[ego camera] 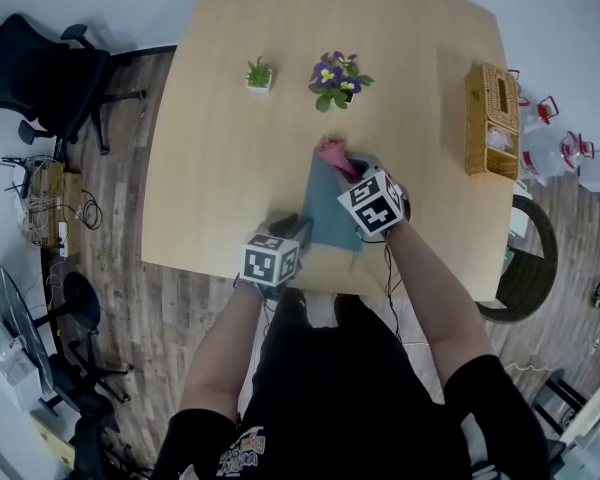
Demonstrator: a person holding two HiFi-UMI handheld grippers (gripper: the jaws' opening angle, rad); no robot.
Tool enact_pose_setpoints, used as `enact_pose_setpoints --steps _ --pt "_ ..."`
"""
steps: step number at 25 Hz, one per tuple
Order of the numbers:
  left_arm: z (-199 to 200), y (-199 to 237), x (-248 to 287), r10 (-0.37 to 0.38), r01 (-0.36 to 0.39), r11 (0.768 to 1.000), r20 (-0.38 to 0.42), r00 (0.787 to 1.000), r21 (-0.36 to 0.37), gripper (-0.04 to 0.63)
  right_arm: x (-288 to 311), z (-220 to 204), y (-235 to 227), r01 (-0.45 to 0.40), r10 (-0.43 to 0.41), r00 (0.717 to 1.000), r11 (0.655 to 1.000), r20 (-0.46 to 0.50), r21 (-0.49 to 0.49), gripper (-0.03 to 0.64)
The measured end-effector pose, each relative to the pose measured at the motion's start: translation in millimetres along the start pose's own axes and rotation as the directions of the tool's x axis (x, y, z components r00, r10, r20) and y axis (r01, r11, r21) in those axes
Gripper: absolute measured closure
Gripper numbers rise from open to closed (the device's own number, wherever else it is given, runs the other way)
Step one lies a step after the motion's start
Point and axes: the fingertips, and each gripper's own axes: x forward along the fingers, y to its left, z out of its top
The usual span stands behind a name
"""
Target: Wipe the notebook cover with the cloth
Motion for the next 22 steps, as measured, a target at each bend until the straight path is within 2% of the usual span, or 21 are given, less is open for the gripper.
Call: enact_pose_setpoints --steps 7,12,22 --pt "0 0 0 0.004 -0.004 1.0 0.003 1.0 0.005 0.477 -6 -8 48 -0.07 0.069 0.997 0.996 -0.017 -0.055 0.552" --pt "0 0 -1 0.006 -0.006 1.0 0.004 1.0 0.009 0.477 -12 -20 82 -0.081 0.078 0.997 0.989 -0.03 -0.12 0.552" --pt "1 0 -2 0.009 -0.009 1.0 0.001 1.0 0.006 0.477 -32 -41 114 -0.116 0.116 0.993 0.993 -0.025 0.001 0.552"
